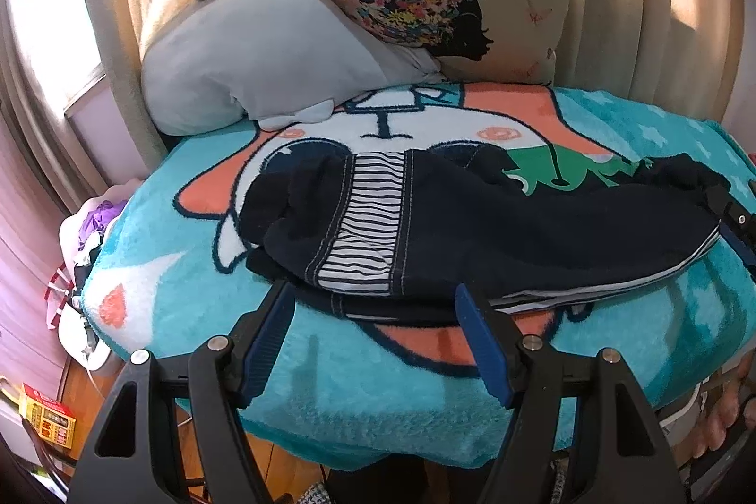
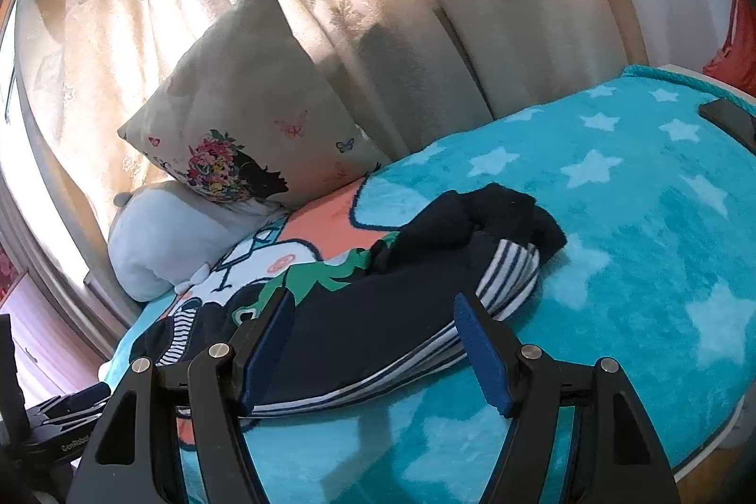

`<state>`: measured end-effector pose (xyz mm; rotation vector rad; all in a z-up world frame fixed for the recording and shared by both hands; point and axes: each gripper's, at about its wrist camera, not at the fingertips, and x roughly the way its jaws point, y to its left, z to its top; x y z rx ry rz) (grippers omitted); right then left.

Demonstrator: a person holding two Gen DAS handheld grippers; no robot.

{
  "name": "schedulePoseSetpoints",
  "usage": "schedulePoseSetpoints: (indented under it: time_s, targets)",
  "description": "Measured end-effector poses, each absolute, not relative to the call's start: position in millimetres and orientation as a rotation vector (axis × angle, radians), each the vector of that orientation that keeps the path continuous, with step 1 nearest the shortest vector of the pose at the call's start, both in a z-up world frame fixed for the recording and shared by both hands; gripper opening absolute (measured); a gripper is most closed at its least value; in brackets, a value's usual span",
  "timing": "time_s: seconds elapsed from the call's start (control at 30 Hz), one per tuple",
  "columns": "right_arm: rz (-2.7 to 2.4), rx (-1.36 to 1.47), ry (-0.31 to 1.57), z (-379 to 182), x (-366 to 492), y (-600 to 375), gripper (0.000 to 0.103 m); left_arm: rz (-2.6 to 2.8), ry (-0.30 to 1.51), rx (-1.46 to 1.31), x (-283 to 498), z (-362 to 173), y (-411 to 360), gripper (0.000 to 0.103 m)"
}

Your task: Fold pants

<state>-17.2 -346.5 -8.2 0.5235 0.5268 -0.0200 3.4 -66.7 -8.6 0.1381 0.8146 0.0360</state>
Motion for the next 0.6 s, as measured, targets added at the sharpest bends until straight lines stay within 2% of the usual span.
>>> schedulePoseSetpoints:
  time_s: [0.33,0.6]
  targets:
    - [-0.066,0.552,0.497,-8.5,-25.3,-372.3,0.074,-0.01,0.842,0.162,20.2,-10.5,-85.1,0.07]
    - [-0.132,0.574,0.534,-20.3,-28.7,-396.3,0.074,-0.334,0.912,0.103,90.9,22.8,-148.4,0.071]
